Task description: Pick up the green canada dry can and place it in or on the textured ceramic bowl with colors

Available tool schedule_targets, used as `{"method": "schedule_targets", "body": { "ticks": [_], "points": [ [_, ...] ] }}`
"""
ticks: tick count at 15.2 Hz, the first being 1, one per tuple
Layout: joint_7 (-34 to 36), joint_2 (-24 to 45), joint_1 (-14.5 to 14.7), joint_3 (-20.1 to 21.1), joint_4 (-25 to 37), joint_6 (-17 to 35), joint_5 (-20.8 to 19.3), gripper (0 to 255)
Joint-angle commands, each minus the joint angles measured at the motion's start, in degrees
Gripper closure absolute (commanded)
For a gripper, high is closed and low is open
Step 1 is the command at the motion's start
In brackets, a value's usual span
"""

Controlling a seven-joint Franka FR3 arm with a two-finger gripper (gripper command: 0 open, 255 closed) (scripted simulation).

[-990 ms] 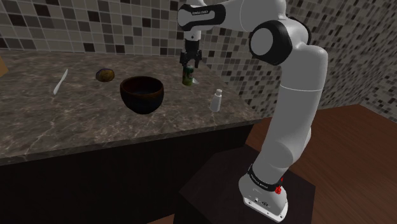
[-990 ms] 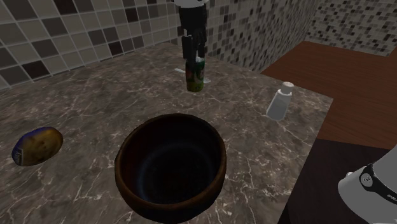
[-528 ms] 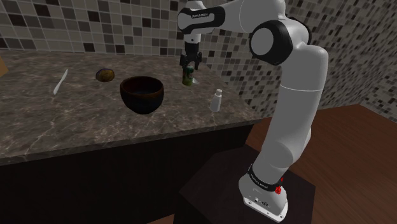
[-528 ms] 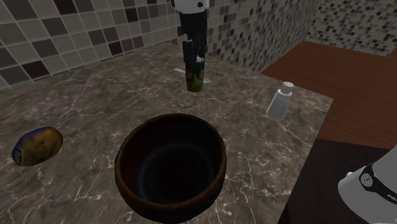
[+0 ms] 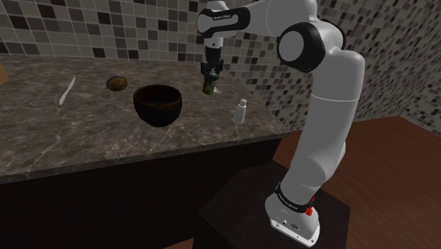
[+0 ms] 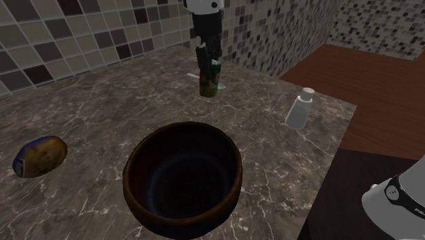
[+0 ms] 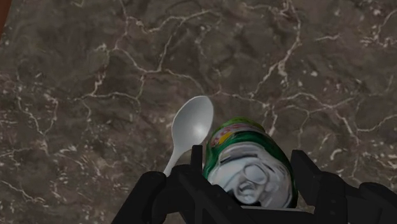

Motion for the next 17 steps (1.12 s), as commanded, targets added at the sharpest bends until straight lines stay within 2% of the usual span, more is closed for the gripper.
{"method": "schedule_targets", "body": {
  "ticks": [1, 4, 17],
  "points": [
    [0.0, 0.0, 0.0, 0.0, 0.0, 0.0, 0.0, 255],
    [0.0, 0.0, 0.0, 0.0, 0.0, 0.0, 0.0, 255],
    [-0.4, 0.6, -0.3, -0.1, 10.8, -10.2, 0.1, 255]
  ]
}}
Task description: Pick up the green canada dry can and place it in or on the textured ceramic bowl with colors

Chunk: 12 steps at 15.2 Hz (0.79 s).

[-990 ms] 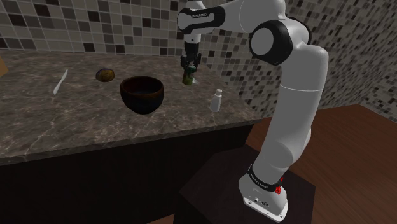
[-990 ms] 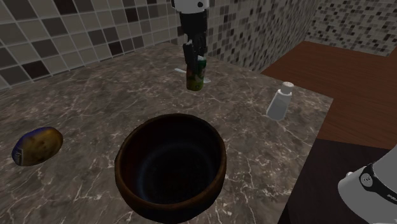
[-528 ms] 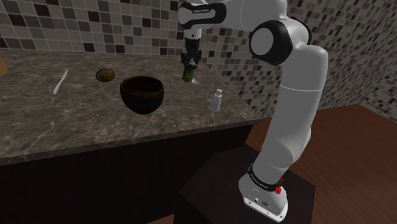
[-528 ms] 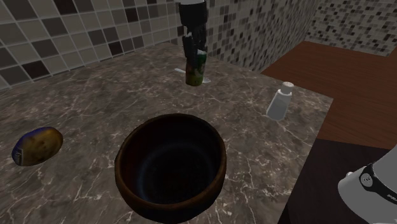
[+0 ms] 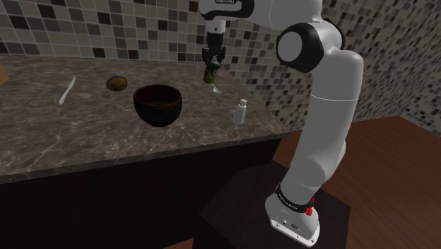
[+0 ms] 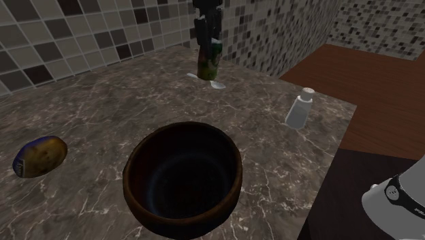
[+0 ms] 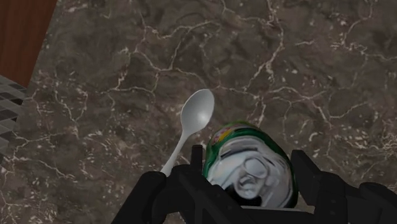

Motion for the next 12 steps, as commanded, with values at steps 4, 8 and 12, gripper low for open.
{"method": "schedule_targets", "body": {
  "ticks": [4, 8, 12],
  "points": [
    [-0.1, 0.8, -0.2, 0.0, 5.1, -4.3, 0.1, 255],
    [-0.3, 2.0, -0.4, -0.1, 10.0, -8.0, 0.3, 255],
    [-0.6, 3.7, -0.7, -0.1, 15.7, -12.0, 0.6, 255]
  ]
}}
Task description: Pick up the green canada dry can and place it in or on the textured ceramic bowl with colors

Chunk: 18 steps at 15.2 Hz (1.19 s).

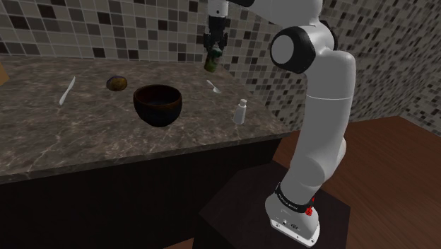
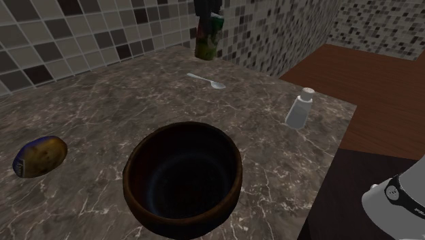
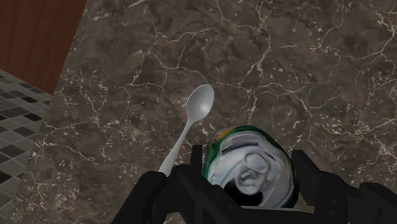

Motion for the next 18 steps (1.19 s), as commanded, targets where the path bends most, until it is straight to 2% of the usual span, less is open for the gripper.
{"method": "schedule_targets", "body": {
  "ticks": [1, 8, 10, 11, 12, 14, 18],
  "points": [
    [-0.1, 0.7, -0.1, 0.0, 2.7, -2.0, 0.1, 255],
    [-0.6, 6.5, -1.4, 0.0, 17.6, -11.1, 1.1, 255],
    [-0.7, 9.7, -2.2, 0.0, 24.7, -15.0, 1.6, 255],
    [-0.8, 12.6, -2.9, 0.1, 30.6, -18.0, 2.1, 255],
    [0.4, 9.1, -1.2, 0.3, 24.9, -15.8, 1.5, 255],
    [2.9, 4.9, 1.6, 0.6, 18.3, -13.6, 0.8, 255],
    [8.0, -0.2, 6.2, 1.9, 11.1, -11.6, -0.1, 255]
  ]
}}
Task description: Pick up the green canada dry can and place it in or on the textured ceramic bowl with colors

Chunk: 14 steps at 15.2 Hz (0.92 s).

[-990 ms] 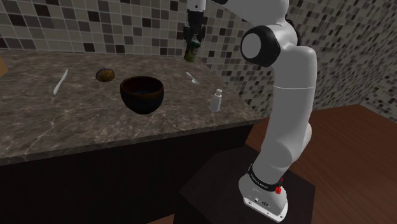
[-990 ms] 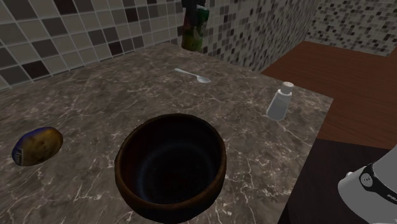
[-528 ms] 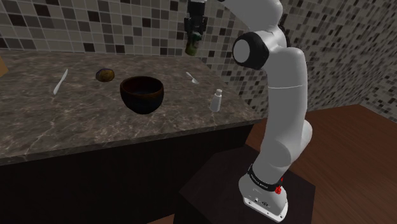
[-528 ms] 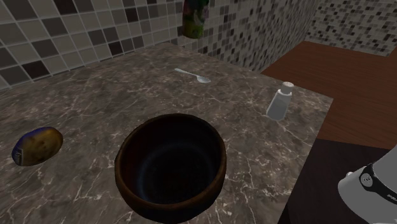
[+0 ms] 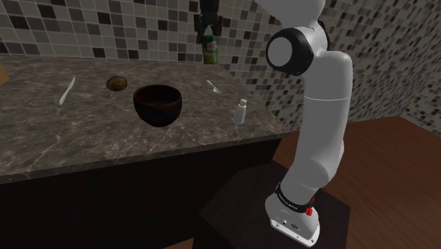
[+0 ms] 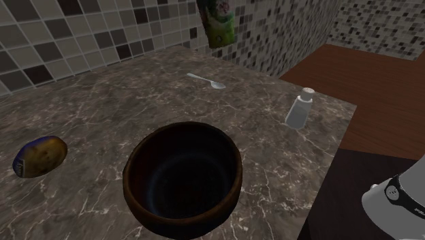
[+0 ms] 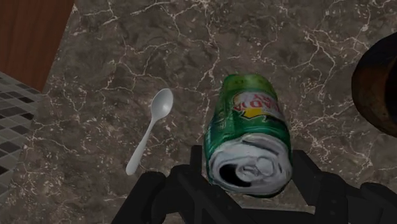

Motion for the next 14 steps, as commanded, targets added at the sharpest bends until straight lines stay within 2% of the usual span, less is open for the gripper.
{"method": "schedule_targets", "body": {
  "ticks": [1, 7, 14],
  "points": [
    [2.9, -2.2, 2.3, 0.8, -3.2, 0.8, -0.4, 255],
    [10.9, -5.5, 8.1, 3.4, -6.9, 1.1, -0.9, 255],
    [20.5, -5.3, 14.4, 6.7, -5.3, -0.4, -1.0, 255]
  ]
}}
